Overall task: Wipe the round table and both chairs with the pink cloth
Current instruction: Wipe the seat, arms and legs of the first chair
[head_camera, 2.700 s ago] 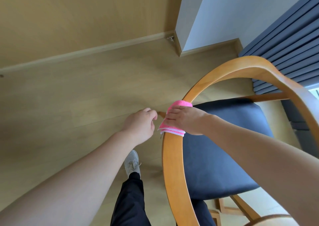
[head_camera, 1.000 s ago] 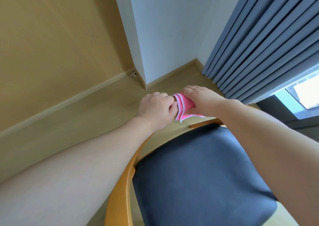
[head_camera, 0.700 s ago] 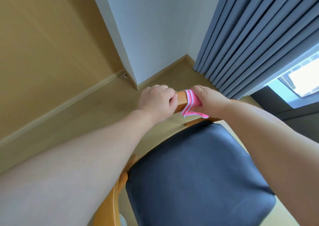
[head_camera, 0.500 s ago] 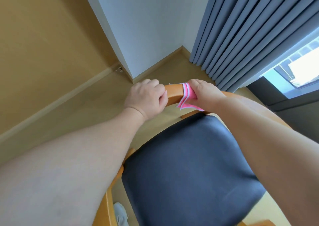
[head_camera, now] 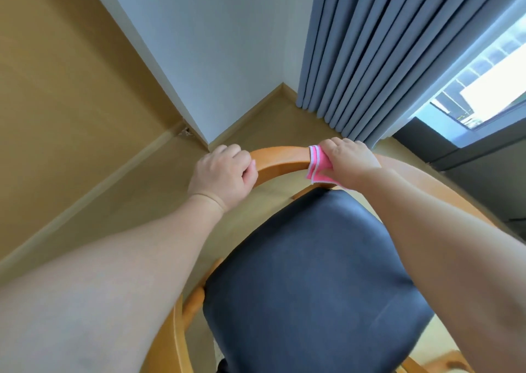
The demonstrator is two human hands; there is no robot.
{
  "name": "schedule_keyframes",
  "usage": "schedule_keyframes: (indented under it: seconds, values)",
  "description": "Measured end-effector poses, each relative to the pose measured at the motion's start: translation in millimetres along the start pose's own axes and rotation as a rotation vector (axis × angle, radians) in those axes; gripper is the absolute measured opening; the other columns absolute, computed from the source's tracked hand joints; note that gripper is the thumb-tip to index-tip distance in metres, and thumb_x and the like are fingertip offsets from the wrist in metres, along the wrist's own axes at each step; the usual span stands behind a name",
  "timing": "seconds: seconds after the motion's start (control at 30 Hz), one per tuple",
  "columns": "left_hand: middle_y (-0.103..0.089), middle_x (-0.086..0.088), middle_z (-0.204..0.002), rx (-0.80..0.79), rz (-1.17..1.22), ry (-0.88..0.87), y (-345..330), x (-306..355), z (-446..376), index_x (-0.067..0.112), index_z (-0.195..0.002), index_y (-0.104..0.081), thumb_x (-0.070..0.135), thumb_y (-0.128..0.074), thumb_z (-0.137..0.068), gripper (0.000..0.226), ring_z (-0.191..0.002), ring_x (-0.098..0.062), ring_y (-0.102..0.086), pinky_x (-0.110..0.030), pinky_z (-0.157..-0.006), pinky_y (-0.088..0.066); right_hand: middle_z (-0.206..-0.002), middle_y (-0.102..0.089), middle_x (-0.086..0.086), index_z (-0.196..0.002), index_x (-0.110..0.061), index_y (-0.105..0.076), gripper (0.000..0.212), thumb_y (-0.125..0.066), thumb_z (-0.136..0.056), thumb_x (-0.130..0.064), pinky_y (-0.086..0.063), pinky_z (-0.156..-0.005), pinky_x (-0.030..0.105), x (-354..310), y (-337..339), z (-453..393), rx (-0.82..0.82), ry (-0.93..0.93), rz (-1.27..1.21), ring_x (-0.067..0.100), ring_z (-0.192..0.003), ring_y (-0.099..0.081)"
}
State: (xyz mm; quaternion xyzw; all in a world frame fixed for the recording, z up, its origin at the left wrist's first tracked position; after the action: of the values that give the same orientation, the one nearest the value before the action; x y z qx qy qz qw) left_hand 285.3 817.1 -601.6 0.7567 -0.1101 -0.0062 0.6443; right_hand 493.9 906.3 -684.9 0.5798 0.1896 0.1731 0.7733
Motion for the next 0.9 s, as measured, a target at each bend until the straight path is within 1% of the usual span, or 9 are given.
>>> schedule_keyframes:
  seconds: [0.07, 0.13, 0.3, 0.43, 0.5, 0.57, 0.7, 0.83, 0.9]
  values:
    - [-0.038, -0.003, -0.061, 0.02, -0.01, -0.02, 2.1, 1.0, -1.0, 0.013, -0.06, -0.038, 0.019, -0.05, -0.091, 0.033, -0.058, -0.024, -0.039, -0.028, -0.048, -0.027, -0.114, -0.056, 0.005, -0.126, -0.017, -0.046, 0.048, -0.059, -0.088, -0.043, -0.038, -0.088, 0.036, 7.5, 1.3, 6.1, -0.008, -0.026, 0.003, 0.027, -0.104, -0.053]
    - [-0.037, -0.003, -0.059, 0.02, -0.016, -0.076, 1.8, 7.3, -1.5, 0.013, -0.059, -0.038, 0.017, -0.052, -0.088, 0.033, -0.056, -0.025, -0.038, -0.028, -0.049, -0.025, -0.113, -0.055, 0.005, -0.127, -0.017, -0.046, 0.048, -0.059, -0.088, -0.041, -0.038, -0.089, 0.036, 18.2, -1.5, 14.7, -0.01, -0.073, -0.004, 0.027, -0.105, -0.052]
    - [-0.042, -0.007, -0.058, 0.0, -0.07, -0.26, 1.7, 24.7, -2.6, 0.008, -0.057, -0.048, 0.017, -0.049, -0.087, 0.031, -0.055, -0.027, -0.043, -0.033, -0.05, -0.032, -0.11, -0.054, 0.006, -0.123, -0.017, -0.046, 0.052, -0.06, -0.085, -0.048, -0.039, -0.088, 0.038, 34.1, -3.4, 27.2, 0.005, -0.138, 0.014, 0.029, -0.105, -0.052]
    - [-0.048, -0.008, -0.062, -0.042, -0.175, -0.51, -4.9, 38.9, 2.6, 0.01, -0.061, -0.056, 0.021, -0.044, -0.09, 0.033, -0.056, -0.027, -0.046, -0.033, -0.052, -0.038, -0.108, -0.054, 0.005, -0.123, -0.018, -0.045, 0.052, -0.063, -0.084, -0.048, -0.039, -0.087, 0.038, 40.8, -6.6, 35.7, 0.05, -0.157, 0.025, 0.029, -0.104, -0.052]
    - [-0.047, -0.007, -0.062, -0.056, -0.208, -0.578, -5.5, 42.6, 2.2, 0.011, -0.06, -0.056, 0.021, -0.047, -0.09, 0.032, -0.057, -0.027, -0.046, -0.034, -0.053, -0.038, -0.109, -0.054, 0.005, -0.122, -0.019, -0.044, 0.052, -0.063, -0.084, -0.048, -0.039, -0.087, 0.039, 44.6, -5.8, 38.7, 0.063, -0.166, 0.019, 0.029, -0.104, -0.052]
    - [-0.046, -0.007, -0.063, -0.074, -0.214, -0.61, -7.2, 44.0, 2.8, 0.01, -0.06, -0.057, 0.021, -0.05, -0.089, 0.032, -0.057, -0.026, -0.045, -0.035, -0.052, -0.037, -0.109, -0.054, 0.006, -0.122, -0.019, -0.043, 0.054, -0.063, -0.082, -0.05, -0.039, -0.087, 0.039, 49.5, -6.2, 44.5, 0.063, -0.178, 0.006, 0.03, -0.103, -0.052]
    - [-0.046, -0.005, -0.064, -0.092, -0.259, -0.691, -10.5, 47.1, 7.3, 0.012, -0.061, -0.056, 0.024, -0.048, -0.091, 0.033, -0.057, -0.025, -0.045, -0.033, -0.053, -0.036, -0.11, -0.054, 0.006, -0.124, -0.02, -0.041, 0.066, -0.062, -0.078, -0.061, -0.038, -0.087, 0.039, 69.5, -10.8, 64.0, 0.073, -0.231, -0.022, 0.03, -0.103, -0.051]
    - [-0.048, -0.004, -0.063, -0.134, -0.23, -0.667, -12.0, 67.2, 7.2, 0.012, -0.057, -0.06, 0.023, -0.064, -0.082, 0.028, -0.059, -0.025, -0.047, -0.033, -0.055, -0.038, -0.111, -0.054, 0.007, -0.125, -0.02, -0.04, 0.074, -0.061, -0.073, -0.069, -0.039, -0.086, 0.041, 88.4, -13.5, 81.3, 0.092, -0.288, -0.023, 0.031, -0.103, -0.051]
    - [-0.051, -0.004, -0.068, -0.191, -0.155, -0.628, -19.2, 87.2, 14.8, 0.012, -0.061, -0.062, 0.025, -0.063, -0.085, 0.027, -0.063, -0.023, -0.048, -0.035, -0.059, -0.04, -0.111, -0.054, 0.008, -0.122, -0.02, -0.04, 0.075, -0.059, -0.071, -0.072, -0.039, -0.086, 0.041, 94.5, -16.1, 89.1, 0.085, -0.316, -0.022, 0.031, -0.102, -0.051]
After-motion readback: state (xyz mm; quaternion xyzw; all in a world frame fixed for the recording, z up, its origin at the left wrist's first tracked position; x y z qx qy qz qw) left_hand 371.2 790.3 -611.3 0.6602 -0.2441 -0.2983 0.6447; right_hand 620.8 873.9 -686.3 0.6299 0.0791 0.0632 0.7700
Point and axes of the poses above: each hand's wrist, its own z-axis away from the middle knuckle, its own y-axis out of the back of the hand, x = y × z, the point moved 7 cm from there along -z, towards the middle knuckle
